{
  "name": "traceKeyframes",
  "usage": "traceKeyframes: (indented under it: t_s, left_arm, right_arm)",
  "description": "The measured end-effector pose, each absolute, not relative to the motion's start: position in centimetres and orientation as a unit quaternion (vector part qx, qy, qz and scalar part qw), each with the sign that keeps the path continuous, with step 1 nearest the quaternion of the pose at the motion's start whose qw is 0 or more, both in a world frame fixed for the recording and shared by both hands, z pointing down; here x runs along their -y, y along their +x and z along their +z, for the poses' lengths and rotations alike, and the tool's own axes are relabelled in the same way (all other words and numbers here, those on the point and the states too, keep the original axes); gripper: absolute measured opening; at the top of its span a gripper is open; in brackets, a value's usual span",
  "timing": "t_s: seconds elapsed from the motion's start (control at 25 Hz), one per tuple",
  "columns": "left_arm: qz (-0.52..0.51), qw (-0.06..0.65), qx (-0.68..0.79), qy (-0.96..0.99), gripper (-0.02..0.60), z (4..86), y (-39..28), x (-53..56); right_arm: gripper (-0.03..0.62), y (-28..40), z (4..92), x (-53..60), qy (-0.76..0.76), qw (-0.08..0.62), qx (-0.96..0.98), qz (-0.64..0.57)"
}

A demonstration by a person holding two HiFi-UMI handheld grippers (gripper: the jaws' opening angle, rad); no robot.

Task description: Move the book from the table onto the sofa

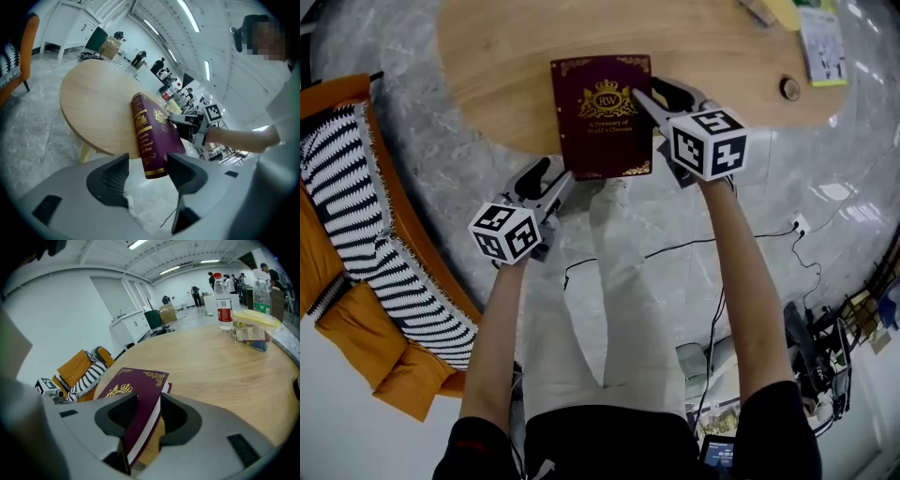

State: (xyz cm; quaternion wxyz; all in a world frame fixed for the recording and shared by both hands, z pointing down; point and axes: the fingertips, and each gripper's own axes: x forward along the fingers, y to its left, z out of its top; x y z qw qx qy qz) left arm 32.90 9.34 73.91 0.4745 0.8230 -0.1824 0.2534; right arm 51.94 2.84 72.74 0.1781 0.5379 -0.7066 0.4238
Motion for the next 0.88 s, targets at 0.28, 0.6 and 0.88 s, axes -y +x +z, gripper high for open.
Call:
traceKeyframes:
  t_s: [0.28,0.6,0.88]
  left_arm:
    - [0.197,0.565,0.149,0.787,0.31,74.8,31.5,-10.8]
    - [0.179,0.607,0.113,0.766,0.347,75.9,31.2,-11.5]
    - [0.152,0.631,0.084,0.756,0.357,76.0,31.6,-12.4]
  right_arm:
    - [0.158,49.8,72.5,-3.5,0.531,0.179,0.717,0.415]
    - [0.158,47.7,72.6,-4.0,0.521,0.176,0.727,0.411]
    - [0.158,45.8,72.5,-4.4,0.512,0.178,0.736,0.407]
